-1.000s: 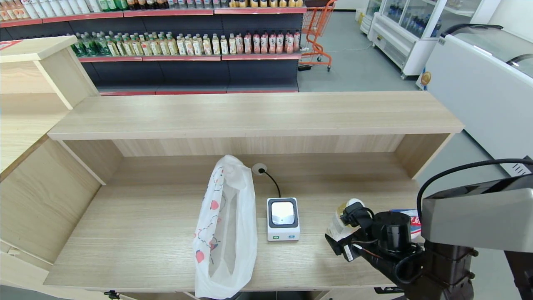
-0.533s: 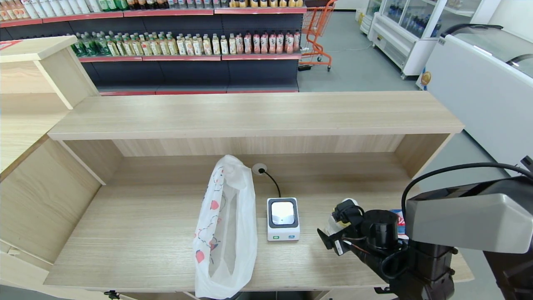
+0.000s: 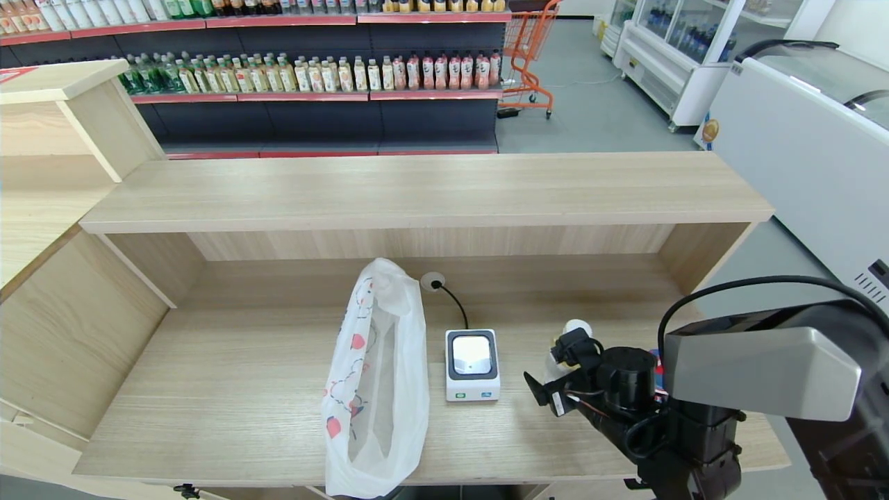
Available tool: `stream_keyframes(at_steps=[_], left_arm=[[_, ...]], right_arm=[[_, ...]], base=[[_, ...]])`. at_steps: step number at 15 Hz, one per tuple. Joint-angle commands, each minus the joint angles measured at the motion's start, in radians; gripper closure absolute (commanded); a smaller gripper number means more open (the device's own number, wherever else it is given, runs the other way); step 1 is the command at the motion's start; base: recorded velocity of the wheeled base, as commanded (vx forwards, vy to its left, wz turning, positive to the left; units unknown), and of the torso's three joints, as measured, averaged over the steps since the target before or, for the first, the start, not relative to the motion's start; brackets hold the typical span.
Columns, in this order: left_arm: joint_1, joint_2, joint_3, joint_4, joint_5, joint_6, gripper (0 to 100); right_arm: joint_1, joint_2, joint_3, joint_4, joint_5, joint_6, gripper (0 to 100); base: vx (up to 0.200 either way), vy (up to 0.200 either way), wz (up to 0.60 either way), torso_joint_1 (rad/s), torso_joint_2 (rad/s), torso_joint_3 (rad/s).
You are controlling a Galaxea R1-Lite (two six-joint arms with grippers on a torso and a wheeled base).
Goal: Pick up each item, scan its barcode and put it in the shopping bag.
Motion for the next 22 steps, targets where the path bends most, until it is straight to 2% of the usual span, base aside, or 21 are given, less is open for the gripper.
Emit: stream_keyframes(at_steps=[1,12,15,18,19,20,21,22], left_arm=[[0.0,0.0,0.0,0.0,0.0,0.0,0],[0.0,0.0,0.0,0.0,0.0,0.0,0],[0.0,0.0,0.0,0.0,0.0,0.0,0],[0.0,0.0,0.0,0.0,0.0,0.0,0],[0.0,0.002,0.0,0.0,0.0,0.0,0],[0.0,0.0,0.0,0.0,0.0,0.0,0],[0.0,0.0,0.0,0.0,0.0,0.0,0],[0.0,0.0,0.0,0.0,0.0,0.0,0]], right_arm=[[0.0,0.025,-0.03,-0.002,-0.001,0.002,100],[0.011,0.059,-0.071,0.0,-0.003,0.004,100],[-0.016,-0.12,-0.093,0.067,0.039,0.14,100],[-0.044,-0.406,-0.084,0.347,0.281,0.347,100],[-0.066,-0.531,-0.081,0.463,0.427,0.407,100],[-0.084,-0.608,-0.074,0.529,0.544,0.419,100],[-0.092,-0.656,-0.062,0.572,0.611,0.419,100],[-0.092,-0.781,-0.025,0.684,0.743,0.43,100]], base=[[0.0,0.0,0.0,0.0,0.0,0.0],[0.0,0.0,0.0,0.0,0.0,0.0],[0.0,0.0,0.0,0.0,0.0,0.0],[0.0,0.0,0.0,0.0,0.0,0.0],[0.0,0.0,0.0,0.0,0.0,0.0],[0.0,0.0,0.0,0.0,0.0,0.0],[0.0,0.0,0.0,0.0,0.0,0.0],[0.0,0.0,0.0,0.0,0.0,0.0]])
